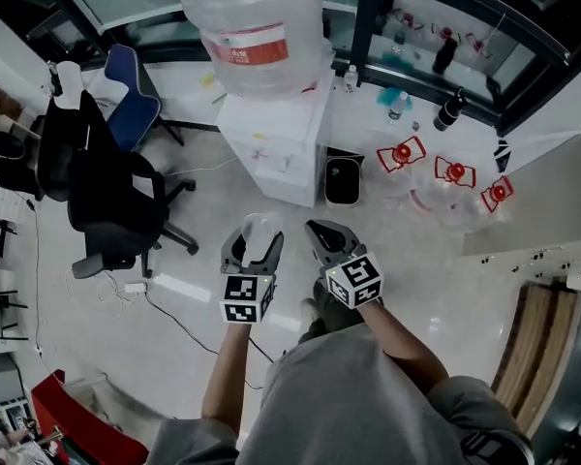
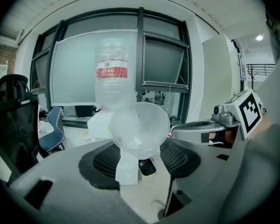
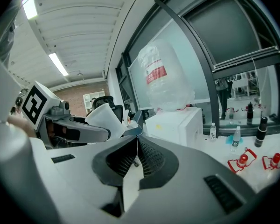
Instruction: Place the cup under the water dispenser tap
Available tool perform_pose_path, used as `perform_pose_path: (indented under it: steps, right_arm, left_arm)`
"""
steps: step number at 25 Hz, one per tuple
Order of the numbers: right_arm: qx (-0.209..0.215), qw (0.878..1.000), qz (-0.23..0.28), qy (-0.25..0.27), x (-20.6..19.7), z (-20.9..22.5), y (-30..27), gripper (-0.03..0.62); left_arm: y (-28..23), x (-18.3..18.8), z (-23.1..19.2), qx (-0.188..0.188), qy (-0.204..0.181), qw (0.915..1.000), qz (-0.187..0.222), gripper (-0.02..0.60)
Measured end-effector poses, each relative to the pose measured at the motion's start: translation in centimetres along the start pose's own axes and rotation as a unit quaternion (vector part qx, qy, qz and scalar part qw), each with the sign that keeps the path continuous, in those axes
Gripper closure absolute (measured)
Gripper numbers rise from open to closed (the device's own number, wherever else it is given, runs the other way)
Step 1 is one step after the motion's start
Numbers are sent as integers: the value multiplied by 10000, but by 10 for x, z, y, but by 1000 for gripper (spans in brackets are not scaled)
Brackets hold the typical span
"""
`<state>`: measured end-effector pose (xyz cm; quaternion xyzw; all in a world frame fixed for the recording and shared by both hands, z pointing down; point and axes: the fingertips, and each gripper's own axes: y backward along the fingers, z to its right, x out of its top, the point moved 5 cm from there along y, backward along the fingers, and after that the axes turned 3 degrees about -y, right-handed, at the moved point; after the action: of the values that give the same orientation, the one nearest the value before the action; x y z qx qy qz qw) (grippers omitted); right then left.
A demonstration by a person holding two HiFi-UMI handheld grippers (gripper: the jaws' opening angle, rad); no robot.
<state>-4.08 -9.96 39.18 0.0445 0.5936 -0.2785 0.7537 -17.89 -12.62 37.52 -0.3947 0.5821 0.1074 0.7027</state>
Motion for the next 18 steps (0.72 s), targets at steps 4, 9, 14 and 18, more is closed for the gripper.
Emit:
perform_pose_path:
  steps: [4,9,14,18]
  right_arm:
    - [-8,10000,-13,-66,6,23,-18,582]
    - [10,9999,1,-120,18,54,-42,582]
    - [86,9998,37,-173,33,72,-62,582]
    - [79,9996,93,-239,37,80,-76,582]
  left_arm:
    - [-30,8,-8,-36,6,10000,-45,313]
    - [-71,23,-17,-73,-66,9999,-124,313]
    - [-97,39,-26,-75,-163,9996,-220,313]
    - [-109,40,-35,-82,-250,9992,-311,313]
